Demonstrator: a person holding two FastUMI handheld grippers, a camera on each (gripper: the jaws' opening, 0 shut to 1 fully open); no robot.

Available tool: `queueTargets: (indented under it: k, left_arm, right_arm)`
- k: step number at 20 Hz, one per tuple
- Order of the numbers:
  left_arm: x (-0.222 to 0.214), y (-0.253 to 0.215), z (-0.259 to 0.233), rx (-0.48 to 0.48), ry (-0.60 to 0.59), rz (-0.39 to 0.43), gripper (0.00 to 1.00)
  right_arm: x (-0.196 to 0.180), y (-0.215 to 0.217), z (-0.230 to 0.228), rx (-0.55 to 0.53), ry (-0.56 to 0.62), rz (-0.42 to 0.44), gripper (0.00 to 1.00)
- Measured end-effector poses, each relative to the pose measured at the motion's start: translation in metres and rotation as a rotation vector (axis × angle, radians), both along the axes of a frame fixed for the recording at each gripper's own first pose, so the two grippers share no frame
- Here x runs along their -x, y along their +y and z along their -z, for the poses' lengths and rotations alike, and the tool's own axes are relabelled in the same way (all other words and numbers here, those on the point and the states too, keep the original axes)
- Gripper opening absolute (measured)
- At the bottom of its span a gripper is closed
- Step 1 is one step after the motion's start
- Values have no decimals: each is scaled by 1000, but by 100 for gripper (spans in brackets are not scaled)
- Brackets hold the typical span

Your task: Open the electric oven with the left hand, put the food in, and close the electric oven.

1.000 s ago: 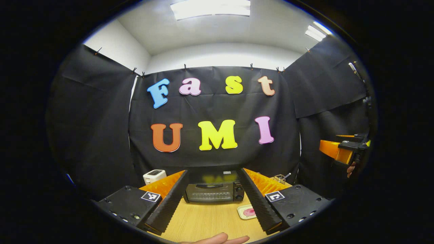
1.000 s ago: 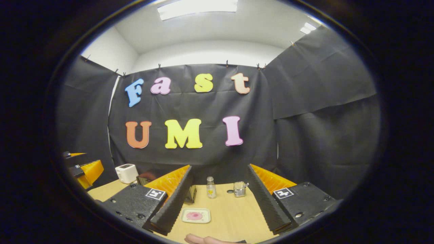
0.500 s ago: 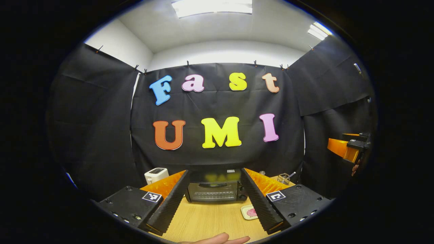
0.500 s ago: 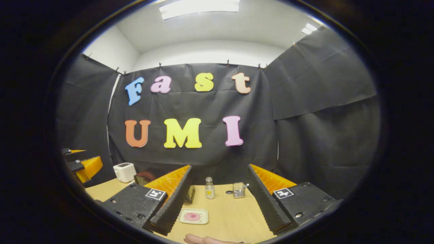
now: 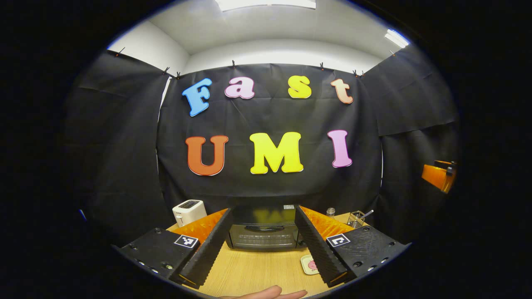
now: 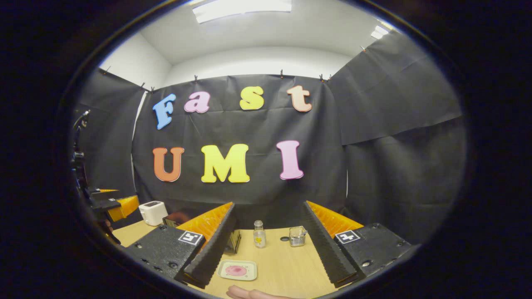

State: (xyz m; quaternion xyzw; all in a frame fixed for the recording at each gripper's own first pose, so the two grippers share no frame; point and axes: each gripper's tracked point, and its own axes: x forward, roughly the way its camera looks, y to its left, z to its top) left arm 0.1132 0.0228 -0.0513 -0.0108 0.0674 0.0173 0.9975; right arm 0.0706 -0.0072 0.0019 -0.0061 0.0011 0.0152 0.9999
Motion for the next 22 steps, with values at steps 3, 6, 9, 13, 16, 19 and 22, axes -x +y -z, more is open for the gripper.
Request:
queueTargets:
  k: [3, 6, 9, 13, 16, 19, 22]
  left_arm:
    - [-34, 1, 30, 5, 72, 6, 96]
    - [-69, -1, 64, 23, 137, 12, 96]
    - [-104, 5, 100, 13, 216, -16, 96]
    - [-150, 4, 141, 12, 298, -28, 96]
    - [-177, -7, 163, 33, 328, 11, 96]
    - [-196, -9, 184, 56, 349, 19, 96]
    - [-203, -4, 196, 51, 368, -2, 96]
  right_arm:
    - [-14, -7, 3, -7, 6, 8, 100]
    - [-25, -13, 5, -5, 6, 10, 96]
    - [-34, -23, 10, -3, 1, 24, 96]
    - [-43, -36, 15, 0, 2, 41, 100]
    - [-50, -42, 18, -1, 5, 50, 96]
    - [-54, -46, 23, 4, 9, 53, 96]
    - [-57, -51, 25, -5, 11, 61, 96]
